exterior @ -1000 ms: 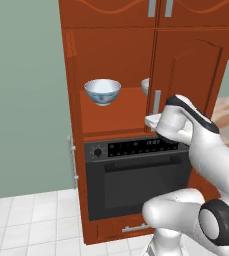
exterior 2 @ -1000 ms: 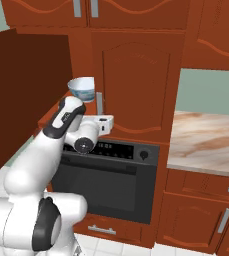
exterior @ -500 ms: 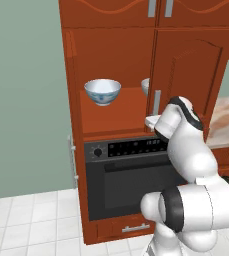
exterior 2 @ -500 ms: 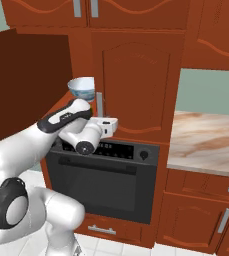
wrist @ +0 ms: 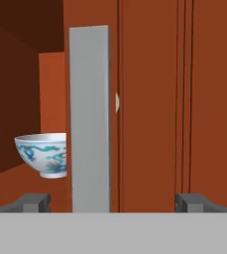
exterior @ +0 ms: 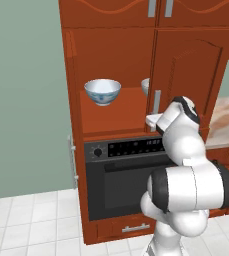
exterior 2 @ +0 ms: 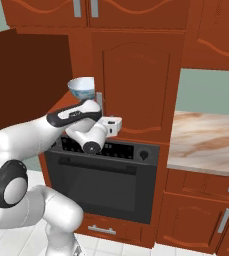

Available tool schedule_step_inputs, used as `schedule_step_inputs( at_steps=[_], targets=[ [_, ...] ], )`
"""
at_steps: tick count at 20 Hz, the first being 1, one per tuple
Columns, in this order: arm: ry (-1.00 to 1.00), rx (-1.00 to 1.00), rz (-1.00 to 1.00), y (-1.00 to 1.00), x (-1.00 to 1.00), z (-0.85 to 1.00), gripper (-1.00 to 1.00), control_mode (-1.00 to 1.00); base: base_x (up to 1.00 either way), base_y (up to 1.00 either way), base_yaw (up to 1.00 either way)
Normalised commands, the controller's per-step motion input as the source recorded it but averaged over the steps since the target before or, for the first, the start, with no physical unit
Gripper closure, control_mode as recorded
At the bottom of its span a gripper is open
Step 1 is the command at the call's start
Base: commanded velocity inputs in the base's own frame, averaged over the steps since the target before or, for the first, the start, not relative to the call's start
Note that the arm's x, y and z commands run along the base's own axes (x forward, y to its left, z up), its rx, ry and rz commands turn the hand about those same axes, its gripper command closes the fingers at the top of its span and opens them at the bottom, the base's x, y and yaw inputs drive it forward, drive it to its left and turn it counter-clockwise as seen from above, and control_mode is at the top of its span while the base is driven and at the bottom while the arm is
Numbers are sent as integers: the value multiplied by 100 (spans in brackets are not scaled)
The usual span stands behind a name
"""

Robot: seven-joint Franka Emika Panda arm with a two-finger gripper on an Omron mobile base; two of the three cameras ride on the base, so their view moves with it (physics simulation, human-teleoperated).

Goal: Move the bowls from the cabinet to the plates on the dining table.

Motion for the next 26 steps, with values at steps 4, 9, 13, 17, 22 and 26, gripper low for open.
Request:
schedule_step_inputs(
  at_steps=[4,9,13,17,22,26],
  targets=[
    [0,0,0,0,2,0,-100,-100,0,0,0],
    [0,0,0,0,28,-2,-100,-100,0,0,0],
    [0,0,0,0,45,-6,-100,-100,0,0,0],
    [0,0,0,2,45,-8,-100,-100,0,0,0],
    [0,0,0,10,48,-13,-100,-100,0,0,0],
    [0,-2,0,27,22,-16,-100,-100,0,0,0]
  ],
)
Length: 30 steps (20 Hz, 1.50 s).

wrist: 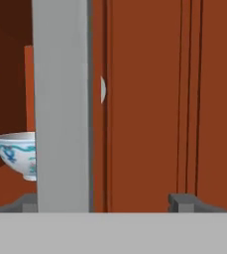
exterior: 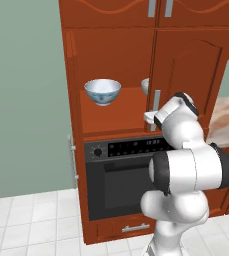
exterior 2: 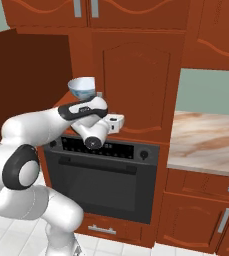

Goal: Move the bowls from the cabinet to the plates on the dining table.

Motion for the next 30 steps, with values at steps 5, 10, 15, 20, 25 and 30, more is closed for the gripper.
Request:
schedule_step_inputs(
  at_steps=[5,10,15,20,25,30],
  targets=[
    [-7,-1,5,4,-28,-2,-100,-100,0,0,0],
    [-4,0,2,6,18,0,-100,-100,0,0,0],
    [0,0,0,18,47,-4,-100,-100,0,0,0],
    [0,0,0,32,43,-14,-100,-100,0,0,0],
    [0,-2,0,44,25,-17,-100,-100,0,0,0],
    [0,-1,-1,65,3,-11,-100,-100,0,0,0]
  ],
)
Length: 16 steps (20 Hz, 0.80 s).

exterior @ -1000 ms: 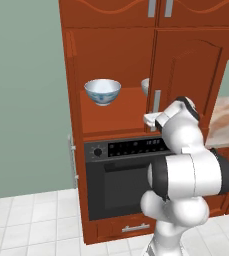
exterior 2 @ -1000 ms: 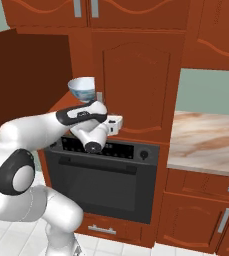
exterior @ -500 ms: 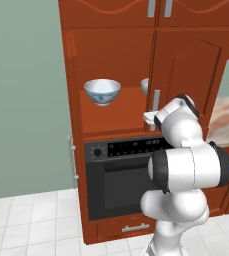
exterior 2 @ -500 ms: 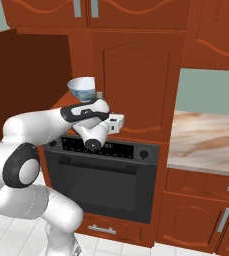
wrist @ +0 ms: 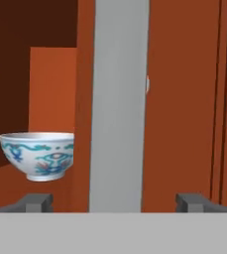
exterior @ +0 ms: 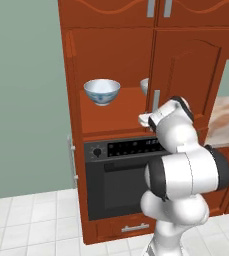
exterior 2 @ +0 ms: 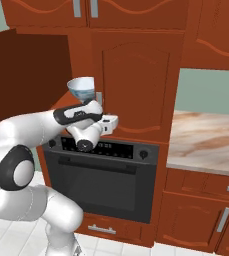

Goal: Move the bowls from the cabinet to the plates on the dining table.

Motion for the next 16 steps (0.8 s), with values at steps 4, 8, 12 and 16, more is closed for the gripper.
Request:
schedule_step_inputs(
  at_steps=[4,8,12,16],
  targets=[
    [0,-3,0,46,6,-6,-100,-100,0,0,0],
    [0,-2,0,27,38,-4,-100,-100,0,0,0],
    [0,1,0,-10,11,0,-100,-100,0,0,0],
    [0,4,0,-27,0,0,-100,-100,0,0,0]
  ],
)
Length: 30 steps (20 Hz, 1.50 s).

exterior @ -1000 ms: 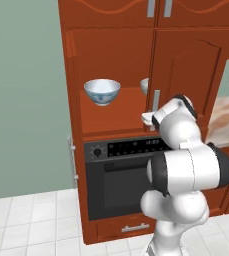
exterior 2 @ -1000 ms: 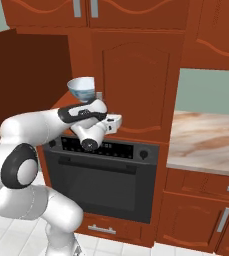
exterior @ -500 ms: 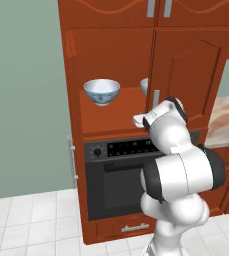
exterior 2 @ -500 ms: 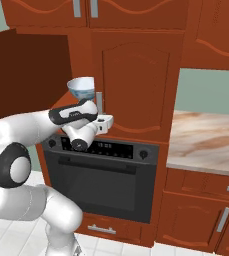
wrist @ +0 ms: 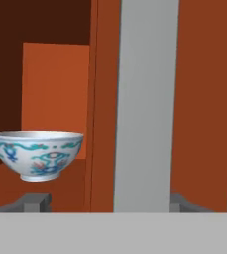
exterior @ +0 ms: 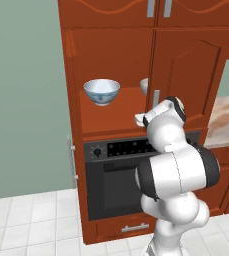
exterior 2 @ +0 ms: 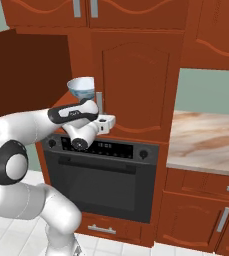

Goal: Move the bowls from the cabinet to the plates on the dining table.

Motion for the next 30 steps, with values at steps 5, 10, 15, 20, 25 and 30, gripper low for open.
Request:
schedule_step_inputs(
  at_steps=[5,10,15,20,25,30],
  targets=[
    [0,0,0,-4,1,0,-100,-100,0,0,0],
    [0,2,2,-7,11,0,-100,-100,0,0,0],
    [0,6,5,-16,28,0,-100,-100,0,0,0],
    [0,9,7,-19,24,0,-100,-100,0,0,0],
    [0,0,0,0,10,0,100,-100,0,0,0],
    [0,0,0,0,4,0,100,-100,0,0,0]
  ],
)
